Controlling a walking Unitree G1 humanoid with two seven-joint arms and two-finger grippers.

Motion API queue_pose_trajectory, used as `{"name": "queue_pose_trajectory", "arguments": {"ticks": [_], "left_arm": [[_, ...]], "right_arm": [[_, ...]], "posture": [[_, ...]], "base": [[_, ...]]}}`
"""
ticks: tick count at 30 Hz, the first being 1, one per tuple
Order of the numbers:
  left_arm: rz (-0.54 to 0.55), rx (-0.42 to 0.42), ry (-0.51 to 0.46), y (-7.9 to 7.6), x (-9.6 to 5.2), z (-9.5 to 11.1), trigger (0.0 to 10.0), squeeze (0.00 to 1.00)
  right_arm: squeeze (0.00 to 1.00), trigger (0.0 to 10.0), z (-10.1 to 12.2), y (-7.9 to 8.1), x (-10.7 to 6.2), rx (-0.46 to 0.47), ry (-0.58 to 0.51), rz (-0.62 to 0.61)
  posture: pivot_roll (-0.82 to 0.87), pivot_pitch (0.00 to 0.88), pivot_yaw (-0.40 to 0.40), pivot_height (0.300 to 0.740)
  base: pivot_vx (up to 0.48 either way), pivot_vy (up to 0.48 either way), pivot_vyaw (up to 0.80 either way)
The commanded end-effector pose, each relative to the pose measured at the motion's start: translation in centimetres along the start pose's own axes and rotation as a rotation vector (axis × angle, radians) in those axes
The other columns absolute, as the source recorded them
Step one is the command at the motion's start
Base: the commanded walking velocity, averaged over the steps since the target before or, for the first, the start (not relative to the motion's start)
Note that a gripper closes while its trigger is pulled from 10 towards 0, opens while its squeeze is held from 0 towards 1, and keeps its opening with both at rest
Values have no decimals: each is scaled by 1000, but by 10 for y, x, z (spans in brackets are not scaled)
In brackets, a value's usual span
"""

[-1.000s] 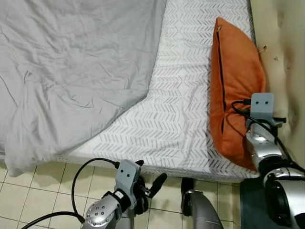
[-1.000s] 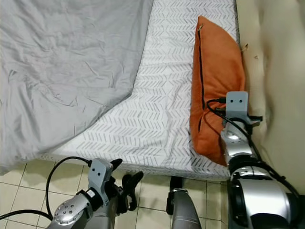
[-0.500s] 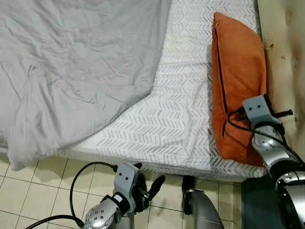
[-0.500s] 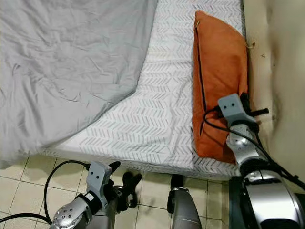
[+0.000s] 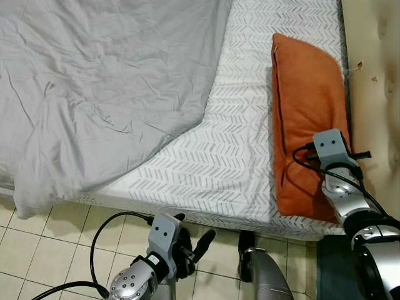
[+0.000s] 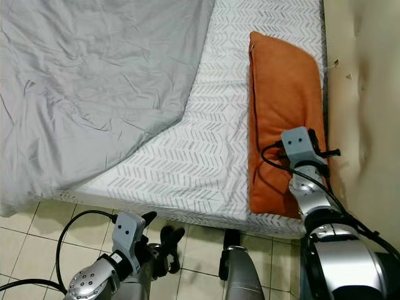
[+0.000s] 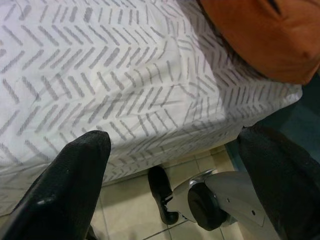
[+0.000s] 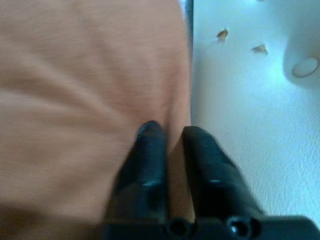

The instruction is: Clean up the room

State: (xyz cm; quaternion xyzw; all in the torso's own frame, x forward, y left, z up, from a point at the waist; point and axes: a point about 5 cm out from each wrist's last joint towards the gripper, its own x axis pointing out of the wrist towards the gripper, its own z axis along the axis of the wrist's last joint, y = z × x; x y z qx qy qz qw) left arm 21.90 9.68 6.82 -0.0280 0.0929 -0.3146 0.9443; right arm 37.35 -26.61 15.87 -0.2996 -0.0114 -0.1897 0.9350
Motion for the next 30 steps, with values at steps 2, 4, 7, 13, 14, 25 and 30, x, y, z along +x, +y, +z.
{"name": "queue_pose_trajectory", "arguments": {"ticks": [2,4,7,13,14,25,30], "left_arm": [[15,-8,56,2,-7,-13,10000,0],[15,-7,55,2,-7,-13,10000,0],[18,-2,52,3,-6,-12,10000,0],[27,4,50,5,-8,-13,10000,0],[29,6,49,5,-7,-12,10000,0],[69,65,12,30,8,-3,10000,0],[113,114,-12,50,15,9,10000,0]], "right_arm": [[1000,10000,-19,-4,-5,27,98,-18],[1000,10000,-18,-4,-4,49,102,-18],[1000,10000,-9,-3,-1,83,78,-13],[1000,10000,4,-16,5,66,1,-84],[1000,10000,8,-21,7,62,-27,-112],[1000,10000,27,2,-3,289,-146,-56],[1000,10000,7,30,-36,385,-109,-4]], "posture": [[110,512,24,740],[112,512,22,740],[115,513,19,740],[115,503,11,740],[113,499,8,740],[70,338,-19,740],[35,177,-13,740]], "base": [[0,0,0],[0,0,0],[0,0,0],[0,0,0],[0,0,0],[0,0,0],[0,0,0]]}}
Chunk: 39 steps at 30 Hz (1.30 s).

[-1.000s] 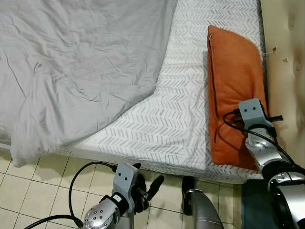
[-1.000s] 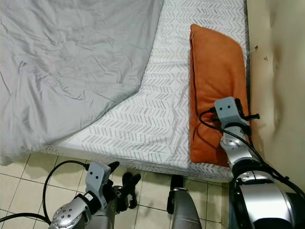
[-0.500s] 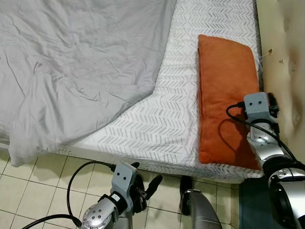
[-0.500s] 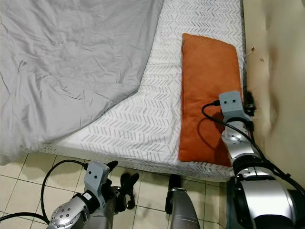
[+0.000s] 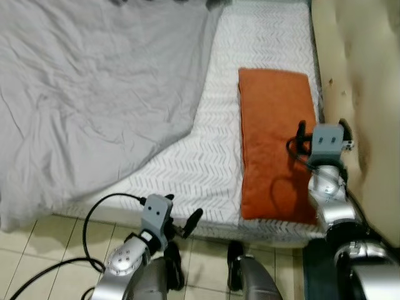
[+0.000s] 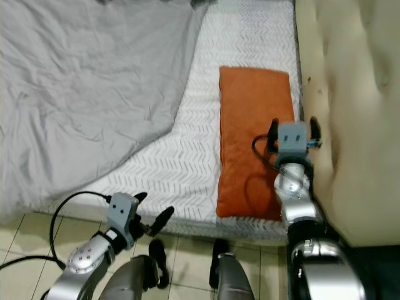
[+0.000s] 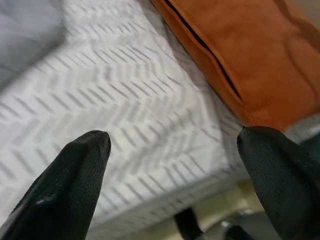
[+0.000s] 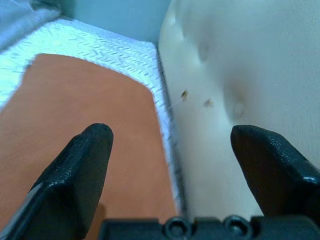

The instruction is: Clean up the room

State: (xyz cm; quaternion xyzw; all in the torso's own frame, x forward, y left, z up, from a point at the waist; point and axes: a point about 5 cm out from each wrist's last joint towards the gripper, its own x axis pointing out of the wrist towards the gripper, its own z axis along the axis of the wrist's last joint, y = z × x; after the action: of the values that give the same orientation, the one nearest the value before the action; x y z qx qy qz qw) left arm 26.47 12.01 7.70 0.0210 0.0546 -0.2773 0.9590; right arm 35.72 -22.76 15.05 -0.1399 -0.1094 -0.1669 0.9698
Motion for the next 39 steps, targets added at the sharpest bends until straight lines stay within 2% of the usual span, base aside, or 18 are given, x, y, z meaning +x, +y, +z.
{"name": "queue_pose_trajectory", "arguments": {"ticks": [1,2,3,6,9,10,11,12,13,14,15,18,20,21,25,29,35,39], "left_arm": [[25,6,36,5,-5,-9,10000,0],[33,12,43,8,-4,-10,10000,0],[61,18,47,13,-5,-11,10000,0],[80,21,51,16,-5,-11,10000,0],[226,-2,32,34,-11,-9,10000,0],[226,-2,32,34,-11,-9,10000,0],[266,-8,25,39,-13,-8,10000,0],[266,-8,25,39,-13,-8,10000,0],[336,-33,8,46,-17,-5,10000,0],[336,-33,8,46,-17,-5,10000,0],[386,-43,-28,52,-19,4,10000,0],[411,-45,-59,57,-17,12,10000,0],[412,-22,-107,59,0,26,10000,0],[410,-29,-111,58,7,27,10000,0],[397,-45,-86,52,17,21,10000,0],[372,-64,-67,48,20,16,10000,0],[362,-71,-52,47,18,5,10000,0],[372,-85,-54,46,16,2,10000,0]], "right_arm": [[1000,10000,-6,0,-7,26,27,-4],[1000,10000,-11,3,-13,36,40,5],[1000,10000,-17,6,-26,57,60,26],[1000,10000,-21,9,-35,73,75,41],[1000,10000,-50,17,-82,165,201,119],[1000,10000,-50,17,-82,165,201,119],[1000,10000,-57,18,-93,185,227,136],[1000,10000,-57,18,-93,185,227,136],[1000,10000,-65,17,-106,186,267,174],[1000,10000,-65,17,-106,186,267,174],[0,10000,-75,13,-116,196,307,189],[0,10000,-80,11,-121,232,328,192],[0,10000,-79,13,-123,342,332,191],[0,10000,-75,15,-121,357,320,211],[0,10000,-70,16,-115,354,305,242],[0,10000,-67,14,-111,324,287,264],[0,10000,-66,14,-107,275,276,313],[0,10000,-66,19,-107,251,283,345]], "posture": [[35,177,-13,740],[30,160,-11,740],[19,124,-5,740],[16,114,-4,740],[-15,7,21,740],[-15,7,21,740],[-15,7,21,740],[-15,7,21,740],[-28,0,42,740],[-28,0,42,740],[-27,0,76,740],[-34,0,90,740],[-62,0,97,740],[-67,0,97,740],[-82,0,88,740],[-73,0,75,740],[-46,0,46,740],[-40,0,39,740]], "base": [[0,0,0],[0,0,0],[0,0,0],[0,0,0],[0,0,0],[0,0,0],[0,0,0],[0,0,0],[0,0,0],[0,0,0],[0,0,0],[0,0,0],[0,0,0],[0,461,0],[0,467,0],[0,477,0],[0,480,0],[0,480,-734]]}}
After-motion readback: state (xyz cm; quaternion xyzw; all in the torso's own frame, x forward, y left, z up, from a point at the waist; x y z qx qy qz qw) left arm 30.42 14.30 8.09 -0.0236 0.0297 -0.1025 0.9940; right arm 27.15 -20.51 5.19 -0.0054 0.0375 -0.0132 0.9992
